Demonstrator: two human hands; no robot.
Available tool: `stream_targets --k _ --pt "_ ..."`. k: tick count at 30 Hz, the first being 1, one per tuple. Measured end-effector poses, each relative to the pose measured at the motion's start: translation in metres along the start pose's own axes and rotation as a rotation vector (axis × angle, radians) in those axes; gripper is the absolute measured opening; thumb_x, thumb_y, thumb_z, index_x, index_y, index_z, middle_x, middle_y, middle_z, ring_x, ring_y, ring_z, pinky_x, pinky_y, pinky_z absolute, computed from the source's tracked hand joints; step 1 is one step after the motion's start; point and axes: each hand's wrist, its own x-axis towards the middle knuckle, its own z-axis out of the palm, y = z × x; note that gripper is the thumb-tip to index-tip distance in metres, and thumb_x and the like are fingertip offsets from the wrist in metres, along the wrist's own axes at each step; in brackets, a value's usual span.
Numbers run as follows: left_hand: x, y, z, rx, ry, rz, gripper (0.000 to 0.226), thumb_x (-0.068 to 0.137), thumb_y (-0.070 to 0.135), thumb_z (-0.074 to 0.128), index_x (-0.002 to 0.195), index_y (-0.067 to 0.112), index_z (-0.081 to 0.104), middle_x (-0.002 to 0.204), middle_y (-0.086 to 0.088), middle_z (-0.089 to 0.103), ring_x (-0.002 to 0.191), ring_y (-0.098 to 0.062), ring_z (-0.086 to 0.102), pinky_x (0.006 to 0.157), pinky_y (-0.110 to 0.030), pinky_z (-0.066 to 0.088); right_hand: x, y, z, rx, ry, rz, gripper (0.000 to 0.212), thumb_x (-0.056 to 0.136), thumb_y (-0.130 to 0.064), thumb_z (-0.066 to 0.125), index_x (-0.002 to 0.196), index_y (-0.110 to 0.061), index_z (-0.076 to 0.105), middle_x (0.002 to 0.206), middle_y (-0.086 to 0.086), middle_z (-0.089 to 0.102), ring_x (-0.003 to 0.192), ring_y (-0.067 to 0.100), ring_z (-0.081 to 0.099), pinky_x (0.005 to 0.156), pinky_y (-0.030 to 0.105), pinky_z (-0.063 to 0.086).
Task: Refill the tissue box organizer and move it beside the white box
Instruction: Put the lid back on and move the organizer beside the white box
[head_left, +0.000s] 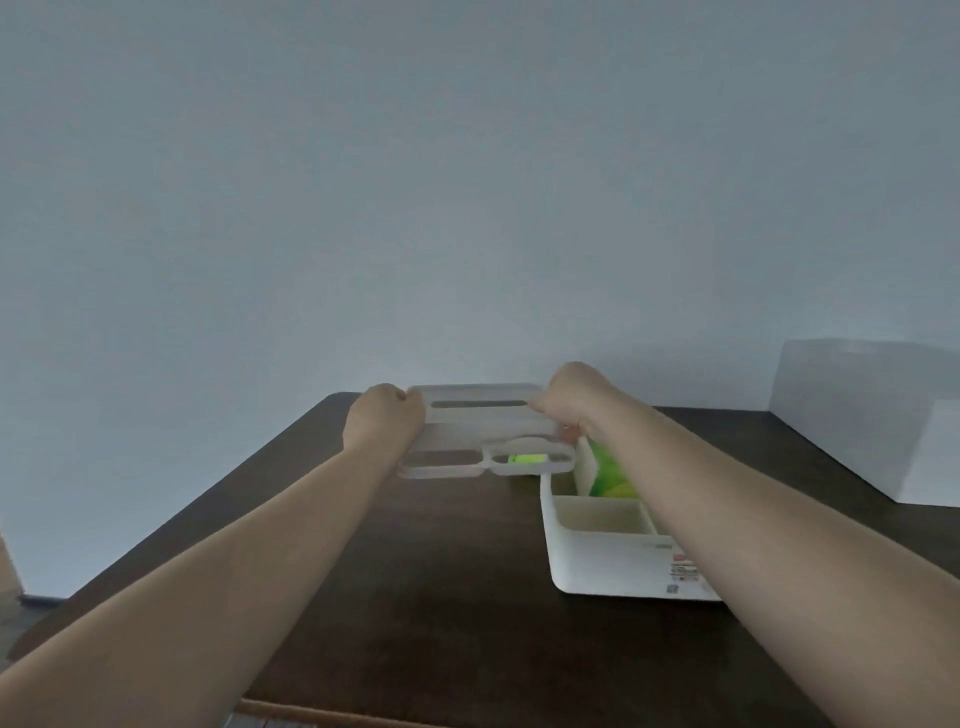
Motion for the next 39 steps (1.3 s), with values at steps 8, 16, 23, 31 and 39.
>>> stream_targets --k 8,16,23,31,39 --pt "-0.028 0.063 0.034 -0.054 -0.089 0.08 0.037 0.092 0.021 0.04 0.057 0.012 0.039 0.058 -0.004 0.044 0.054 -0.022 0.039 0.051 -0.026 0.03 -0.013 0.058 -0.058 0.114 0.143 0.097 0.014 0.086 -0.004 0.054 0.072 -0.002 0.054 0.076 0.019 0.058 0.078 0.036 0.069 0.065 0.036 0.051" --pt "-0.05 0.085 0.073 -0.002 -0.156 0.106 0.02 0.089 0.02 0.044 0.071 0.014 0.049 0.071 -0.004 0.05 0.064 -0.023 0.043 0.052 -0.025 0.029 -0.024 0.112 -0.074 0.189 0.174 0.204 0.017 0.088 -0.005 0.053 0.07 -0.004 0.051 0.076 0.016 0.054 0.075 0.034 0.06 0.08 0.042 0.057" --pt "-0.055 0.086 0.092 0.001 -0.175 0.113 0.022 0.093 0.027 0.048 0.072 0.021 0.052 0.075 -0.001 0.058 0.077 -0.025 0.052 0.068 -0.026 0.041 -0.021 0.142 -0.07 0.215 0.138 0.257 0.016 0.087 -0.007 0.057 0.096 0.003 0.065 0.103 0.021 0.068 0.093 0.034 0.069 0.085 0.042 0.06" --pt "-0.053 0.082 0.111 0.094 -0.182 0.125 0.029 0.09 0.018 0.048 0.113 0.02 0.066 0.115 -0.003 0.067 0.101 -0.027 0.06 0.074 -0.028 0.041 -0.025 0.155 -0.068 0.006 0.144 0.247 0.026 0.088 -0.003 0.049 0.062 -0.006 0.05 0.063 0.009 0.049 0.051 0.022 0.045 0.045 0.024 0.034" --pt "-0.049 0.083 0.113 0.138 -0.257 0.105 0.026 0.076 0.0 0.04 0.055 0.014 0.032 0.055 -0.001 0.038 0.051 -0.02 0.031 0.046 -0.022 0.022 -0.02 0.159 -0.064 -0.03 0.149 0.258 0.031 0.092 -0.006 0.046 0.061 -0.005 0.045 0.062 0.008 0.045 0.052 0.02 0.041 0.047 0.027 0.032"
